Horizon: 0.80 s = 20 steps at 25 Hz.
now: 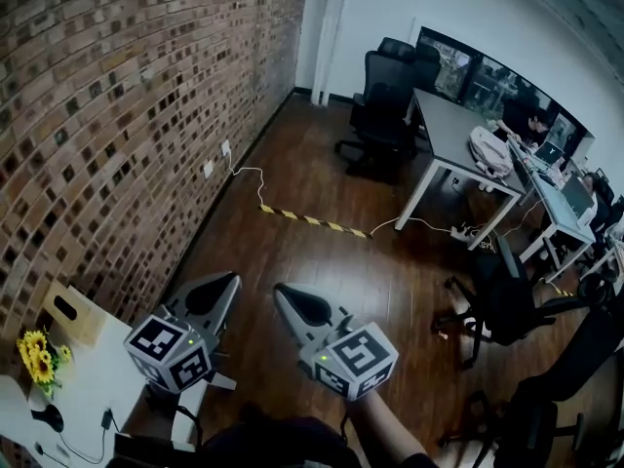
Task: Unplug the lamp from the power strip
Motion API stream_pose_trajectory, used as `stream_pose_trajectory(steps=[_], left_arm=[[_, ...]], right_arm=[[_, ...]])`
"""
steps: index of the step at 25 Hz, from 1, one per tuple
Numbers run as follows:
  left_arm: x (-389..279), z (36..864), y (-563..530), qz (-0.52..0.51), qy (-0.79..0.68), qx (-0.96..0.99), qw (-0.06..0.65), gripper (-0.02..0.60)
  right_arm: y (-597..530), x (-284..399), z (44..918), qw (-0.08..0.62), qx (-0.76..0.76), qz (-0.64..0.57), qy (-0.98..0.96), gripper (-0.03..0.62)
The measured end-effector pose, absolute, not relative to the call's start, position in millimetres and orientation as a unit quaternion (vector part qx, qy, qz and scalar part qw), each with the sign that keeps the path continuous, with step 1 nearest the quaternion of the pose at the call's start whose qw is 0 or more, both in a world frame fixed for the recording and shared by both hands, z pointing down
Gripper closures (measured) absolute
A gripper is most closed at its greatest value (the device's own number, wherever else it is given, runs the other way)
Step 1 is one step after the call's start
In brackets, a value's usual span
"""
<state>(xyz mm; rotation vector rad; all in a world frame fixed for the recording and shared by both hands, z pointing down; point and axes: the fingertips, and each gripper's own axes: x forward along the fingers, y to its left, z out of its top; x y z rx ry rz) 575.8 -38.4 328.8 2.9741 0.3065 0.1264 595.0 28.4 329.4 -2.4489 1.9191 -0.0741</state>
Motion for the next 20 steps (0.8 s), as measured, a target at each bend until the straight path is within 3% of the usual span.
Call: stream_pose_trajectory(steps=[9, 20], left_arm=[[597.2, 346.6, -70.9, 0.070, 0.046, 0.994, 0.072, 0.568], [684.4, 344.2, -55.9, 0.069, -0.046, 0.995, 0.062, 0.568]], right_arm=[[-4.8, 621.8, 343.0, 0.037, -0.753, -0.038, 0.656, 0.594], [4.1, 719.4, 346.4, 0.035, -0.693, -0.047, 0.719, 0.594]])
